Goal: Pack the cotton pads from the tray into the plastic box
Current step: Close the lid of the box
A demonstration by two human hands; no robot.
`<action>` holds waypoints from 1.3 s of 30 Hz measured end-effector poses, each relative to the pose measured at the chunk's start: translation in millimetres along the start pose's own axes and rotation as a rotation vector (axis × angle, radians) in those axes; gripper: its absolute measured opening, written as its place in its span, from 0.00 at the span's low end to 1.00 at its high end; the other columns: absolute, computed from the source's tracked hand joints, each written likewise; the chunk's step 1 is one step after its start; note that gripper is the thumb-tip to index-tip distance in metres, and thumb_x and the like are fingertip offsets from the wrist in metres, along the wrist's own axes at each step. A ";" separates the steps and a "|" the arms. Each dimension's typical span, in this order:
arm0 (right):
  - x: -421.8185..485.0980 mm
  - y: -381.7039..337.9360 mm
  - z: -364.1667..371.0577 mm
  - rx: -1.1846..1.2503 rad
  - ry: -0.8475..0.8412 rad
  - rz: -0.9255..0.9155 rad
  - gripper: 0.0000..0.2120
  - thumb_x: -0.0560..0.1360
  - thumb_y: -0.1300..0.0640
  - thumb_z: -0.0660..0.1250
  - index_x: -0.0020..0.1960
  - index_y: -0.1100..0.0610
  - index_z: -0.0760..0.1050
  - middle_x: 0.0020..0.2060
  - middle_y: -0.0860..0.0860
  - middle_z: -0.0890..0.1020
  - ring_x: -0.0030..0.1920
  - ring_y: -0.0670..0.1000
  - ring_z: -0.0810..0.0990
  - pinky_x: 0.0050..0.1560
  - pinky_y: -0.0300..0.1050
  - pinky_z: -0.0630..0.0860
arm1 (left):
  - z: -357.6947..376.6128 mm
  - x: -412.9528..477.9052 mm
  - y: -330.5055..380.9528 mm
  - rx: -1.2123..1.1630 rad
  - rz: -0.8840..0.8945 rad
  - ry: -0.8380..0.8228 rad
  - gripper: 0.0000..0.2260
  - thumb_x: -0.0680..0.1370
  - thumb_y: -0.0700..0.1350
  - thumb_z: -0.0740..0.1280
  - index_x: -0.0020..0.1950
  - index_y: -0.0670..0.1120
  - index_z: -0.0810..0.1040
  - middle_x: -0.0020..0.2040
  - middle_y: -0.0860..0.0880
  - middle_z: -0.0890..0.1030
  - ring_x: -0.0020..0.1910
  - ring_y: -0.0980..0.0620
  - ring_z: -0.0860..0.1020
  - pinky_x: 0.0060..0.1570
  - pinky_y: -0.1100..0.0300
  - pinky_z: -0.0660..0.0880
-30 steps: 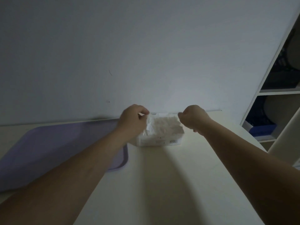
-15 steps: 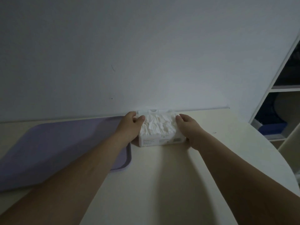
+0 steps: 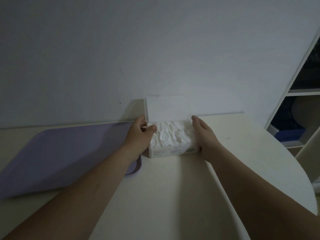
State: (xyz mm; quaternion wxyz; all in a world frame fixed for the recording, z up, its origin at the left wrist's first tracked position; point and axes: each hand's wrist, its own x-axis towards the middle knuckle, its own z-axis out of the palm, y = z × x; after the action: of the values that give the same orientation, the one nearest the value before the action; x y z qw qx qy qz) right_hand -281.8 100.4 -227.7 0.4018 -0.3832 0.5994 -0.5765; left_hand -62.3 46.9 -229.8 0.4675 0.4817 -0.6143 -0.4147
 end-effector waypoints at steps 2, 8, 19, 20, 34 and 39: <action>-2.5 -0.8 5.0 0.091 0.077 -0.006 0.16 0.83 0.40 0.61 0.55 0.47 0.83 0.49 0.44 0.88 0.49 0.45 0.87 0.49 0.39 0.83 | -2.3 0.1 -1.1 -0.012 0.008 0.020 0.17 0.79 0.43 0.71 0.67 0.55 0.76 0.58 0.56 0.82 0.53 0.58 0.82 0.52 0.62 0.78; -8.4 -5.7 6.6 0.351 0.153 0.165 0.29 0.83 0.35 0.51 0.55 0.51 0.85 0.48 0.50 0.89 0.45 0.52 0.89 0.49 0.47 0.82 | -9.0 -4.5 -1.0 0.081 0.034 0.153 0.21 0.73 0.41 0.78 0.63 0.54 0.79 0.56 0.55 0.80 0.50 0.60 0.81 0.54 0.62 0.78; -35.5 -3.9 13.3 -0.097 0.335 -0.056 0.21 0.75 0.52 0.62 0.29 0.54 0.56 0.26 0.47 0.58 0.32 0.51 0.57 0.35 0.46 0.54 | -23.5 -34.9 11.6 0.122 0.033 -0.018 0.06 0.78 0.53 0.70 0.52 0.54 0.83 0.51 0.55 0.85 0.54 0.52 0.84 0.56 0.54 0.81; -36.4 -3.2 14.8 -0.087 0.320 -0.048 0.20 0.75 0.51 0.62 0.31 0.57 0.57 0.28 0.49 0.60 0.32 0.51 0.58 0.35 0.46 0.55 | -22.5 -37.1 10.4 0.171 0.040 -0.014 0.09 0.79 0.54 0.70 0.57 0.55 0.82 0.53 0.55 0.85 0.54 0.53 0.83 0.54 0.58 0.80; -20.6 5.9 25.1 -0.055 0.190 -0.071 0.20 0.76 0.42 0.64 0.48 0.61 0.80 0.37 0.49 0.79 0.38 0.49 0.76 0.42 0.45 0.74 | -19.1 -25.4 1.5 0.395 0.133 -0.097 0.28 0.76 0.59 0.74 0.74 0.52 0.76 0.75 0.50 0.72 0.70 0.50 0.75 0.73 0.54 0.70; -22.4 10.3 25.5 -0.151 0.159 -0.149 0.15 0.78 0.42 0.62 0.47 0.51 0.82 0.40 0.46 0.86 0.42 0.48 0.84 0.44 0.44 0.79 | -6.8 -19.3 -6.3 0.667 0.260 -0.113 0.31 0.76 0.56 0.75 0.77 0.55 0.71 0.83 0.46 0.59 0.77 0.46 0.67 0.68 0.63 0.63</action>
State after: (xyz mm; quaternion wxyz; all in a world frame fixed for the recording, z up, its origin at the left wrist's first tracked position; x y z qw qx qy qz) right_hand -249.7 111.7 -237.3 0.2791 -0.4090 0.6409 -0.5865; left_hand -52.4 64.2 -237.7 0.2988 0.5020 -0.7968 -0.1544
